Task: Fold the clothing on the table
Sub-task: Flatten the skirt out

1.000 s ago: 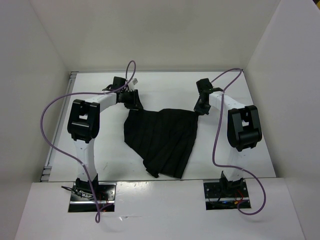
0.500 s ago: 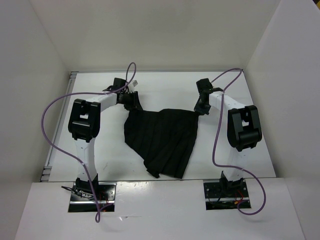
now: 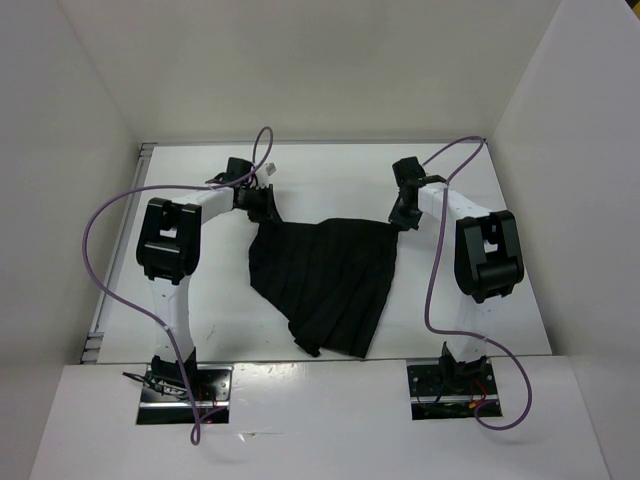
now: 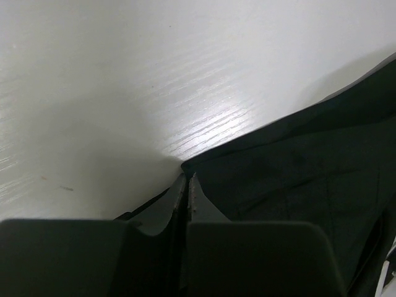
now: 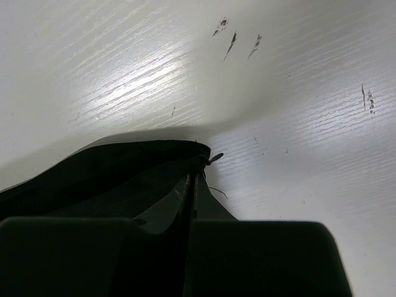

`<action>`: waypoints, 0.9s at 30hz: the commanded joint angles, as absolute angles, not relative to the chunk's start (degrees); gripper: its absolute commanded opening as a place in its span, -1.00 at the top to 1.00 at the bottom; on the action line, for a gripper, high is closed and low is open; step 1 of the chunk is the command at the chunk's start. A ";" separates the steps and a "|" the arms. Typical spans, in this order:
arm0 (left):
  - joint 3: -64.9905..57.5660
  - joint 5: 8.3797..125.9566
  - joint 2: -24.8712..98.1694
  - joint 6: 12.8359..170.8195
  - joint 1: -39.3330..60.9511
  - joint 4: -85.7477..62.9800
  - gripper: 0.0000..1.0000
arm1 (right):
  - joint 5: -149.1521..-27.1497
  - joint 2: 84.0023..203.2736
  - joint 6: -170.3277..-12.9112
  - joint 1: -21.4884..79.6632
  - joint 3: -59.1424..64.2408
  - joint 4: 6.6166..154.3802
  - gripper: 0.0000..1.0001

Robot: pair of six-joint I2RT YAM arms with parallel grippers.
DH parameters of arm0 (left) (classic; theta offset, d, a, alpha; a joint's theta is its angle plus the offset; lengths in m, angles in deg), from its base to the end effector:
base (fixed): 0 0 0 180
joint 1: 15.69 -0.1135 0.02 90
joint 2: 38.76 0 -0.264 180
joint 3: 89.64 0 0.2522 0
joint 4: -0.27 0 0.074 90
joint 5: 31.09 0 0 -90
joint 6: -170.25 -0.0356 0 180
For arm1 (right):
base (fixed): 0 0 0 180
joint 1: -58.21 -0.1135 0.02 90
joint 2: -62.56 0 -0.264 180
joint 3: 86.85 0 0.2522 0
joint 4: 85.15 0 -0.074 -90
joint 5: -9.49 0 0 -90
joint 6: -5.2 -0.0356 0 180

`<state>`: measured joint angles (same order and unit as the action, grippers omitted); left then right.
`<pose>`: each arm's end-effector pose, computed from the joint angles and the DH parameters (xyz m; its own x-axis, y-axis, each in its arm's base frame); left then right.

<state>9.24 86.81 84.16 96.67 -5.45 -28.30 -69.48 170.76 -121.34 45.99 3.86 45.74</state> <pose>0.4476 -0.0978 0.1486 -0.8734 -0.0961 -0.4774 0.1979 0.8257 -0.5283 0.3790 0.0751 0.1885 -0.8001 0.4246 -0.4236 0.4268 0.8993 0.0954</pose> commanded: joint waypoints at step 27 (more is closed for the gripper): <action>38.87 80.26 69.77 99.84 -8.48 -36.15 1.00 | -84.19 162.57 -105.28 55.40 40.62 37.50 1.00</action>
<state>30.46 80.51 67.46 98.40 -6.96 -37.15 -83.54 161.80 -109.03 53.64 30.77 38.53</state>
